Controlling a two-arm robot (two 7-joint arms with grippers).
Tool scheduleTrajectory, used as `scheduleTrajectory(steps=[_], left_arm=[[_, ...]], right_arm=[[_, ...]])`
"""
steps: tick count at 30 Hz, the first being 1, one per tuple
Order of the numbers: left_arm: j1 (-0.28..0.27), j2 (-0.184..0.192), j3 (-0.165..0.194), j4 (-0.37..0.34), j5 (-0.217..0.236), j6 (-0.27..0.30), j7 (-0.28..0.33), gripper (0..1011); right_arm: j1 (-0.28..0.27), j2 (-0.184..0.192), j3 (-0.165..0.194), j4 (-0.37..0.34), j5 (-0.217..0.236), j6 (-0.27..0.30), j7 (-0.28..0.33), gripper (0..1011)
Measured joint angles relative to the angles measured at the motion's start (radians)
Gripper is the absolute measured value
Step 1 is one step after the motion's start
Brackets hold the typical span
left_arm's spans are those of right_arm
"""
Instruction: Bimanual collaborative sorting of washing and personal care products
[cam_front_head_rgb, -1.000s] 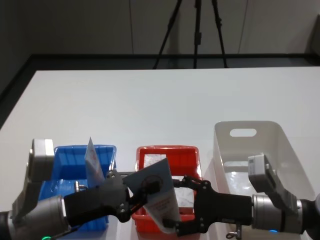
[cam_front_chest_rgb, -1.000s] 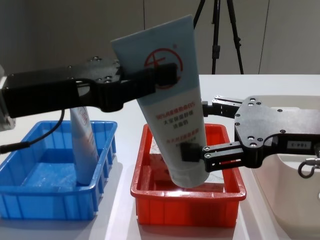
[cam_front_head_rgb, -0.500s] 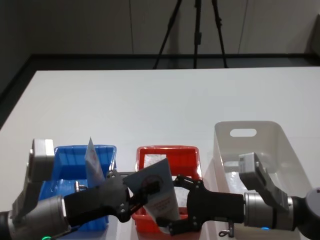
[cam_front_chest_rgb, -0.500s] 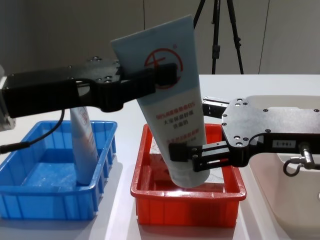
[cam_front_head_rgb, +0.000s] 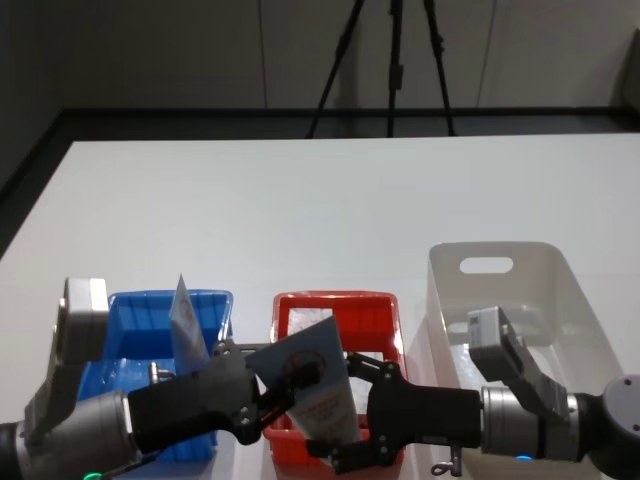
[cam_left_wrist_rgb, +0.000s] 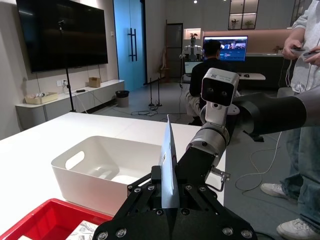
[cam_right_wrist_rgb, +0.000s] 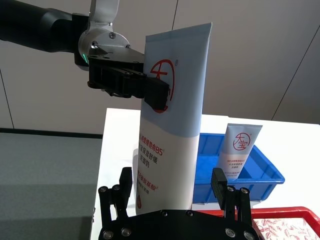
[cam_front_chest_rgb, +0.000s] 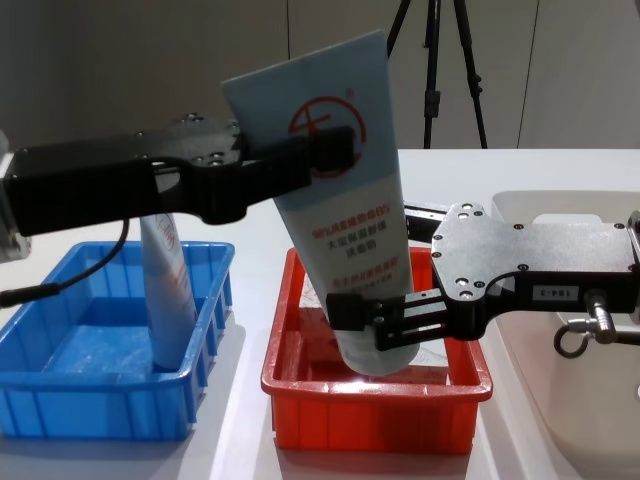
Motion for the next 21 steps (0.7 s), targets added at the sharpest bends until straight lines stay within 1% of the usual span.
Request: scheduleTrajectory(steps=[14, 18, 21], left_arm=[[0.000, 0.000, 0.000, 0.000, 0.000, 0.000, 0.000, 164], [0.000, 0.000, 0.000, 0.000, 0.000, 0.000, 0.000, 164], [0.000, 0.000, 0.000, 0.000, 0.000, 0.000, 0.000, 164]], right_arm=[[-0.001, 0.001, 0.002, -0.002, 0.001, 0.001, -0.001, 994], [-0.002, 0.001, 0.003, -0.002, 0.002, 0.001, -0.001, 914], [-0.002, 0.002, 0.003, -0.002, 0.002, 0.001, -0.001, 836]])
